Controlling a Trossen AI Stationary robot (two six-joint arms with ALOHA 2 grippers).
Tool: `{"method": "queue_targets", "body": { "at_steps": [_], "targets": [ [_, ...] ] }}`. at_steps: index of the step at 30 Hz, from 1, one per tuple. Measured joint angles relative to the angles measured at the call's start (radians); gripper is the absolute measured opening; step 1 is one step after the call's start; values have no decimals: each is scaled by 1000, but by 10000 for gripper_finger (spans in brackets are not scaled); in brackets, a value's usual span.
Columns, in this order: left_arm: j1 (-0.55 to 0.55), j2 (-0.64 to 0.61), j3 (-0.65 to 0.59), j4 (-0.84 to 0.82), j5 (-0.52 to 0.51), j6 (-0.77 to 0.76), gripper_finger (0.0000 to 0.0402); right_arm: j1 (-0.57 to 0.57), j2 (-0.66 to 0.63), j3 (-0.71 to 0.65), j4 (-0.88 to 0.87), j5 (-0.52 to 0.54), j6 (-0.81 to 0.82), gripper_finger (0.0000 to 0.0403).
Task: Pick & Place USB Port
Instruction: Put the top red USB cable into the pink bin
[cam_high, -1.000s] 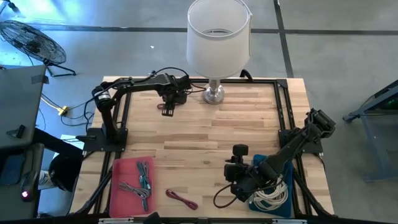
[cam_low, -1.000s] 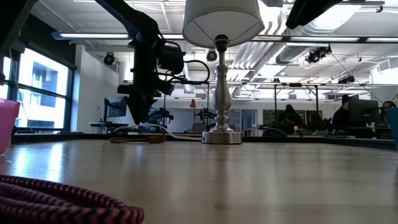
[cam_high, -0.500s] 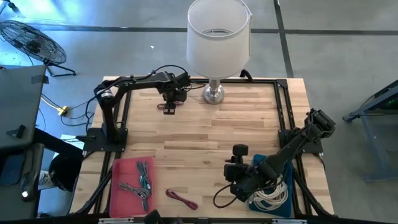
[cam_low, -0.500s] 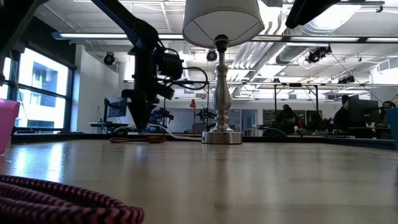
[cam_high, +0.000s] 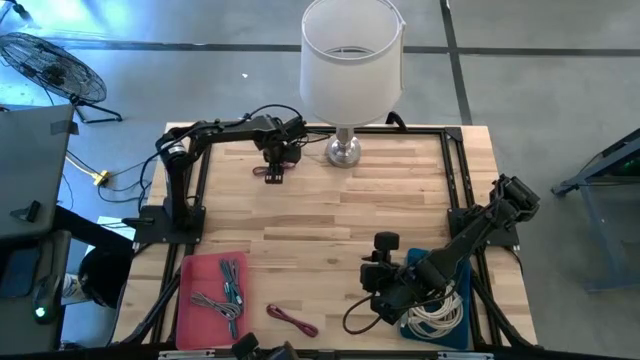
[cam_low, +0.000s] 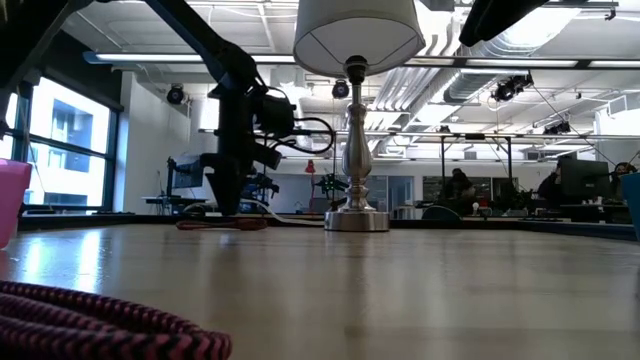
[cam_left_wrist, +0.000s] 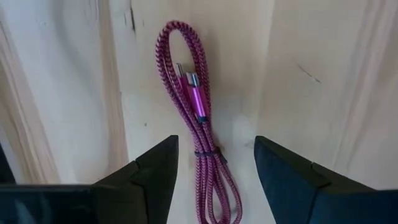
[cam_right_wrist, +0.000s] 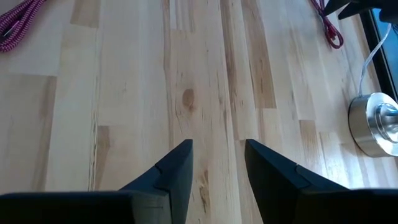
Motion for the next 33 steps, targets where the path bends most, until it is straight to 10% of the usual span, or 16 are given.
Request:
{"method": "queue_targets", "body": {
  "at_steps": [16,24,33],
  "targets": [
    [25,103,5,-12,3,-13,202,1,0,0,0,-4,8,138],
    [26,112,3,-27,-8,-27,29,1,0,0,0,-2,12,138],
    [3,98,1,-102,25,-93,9,3,0,0,1,-7,38,138]
  ]
}}
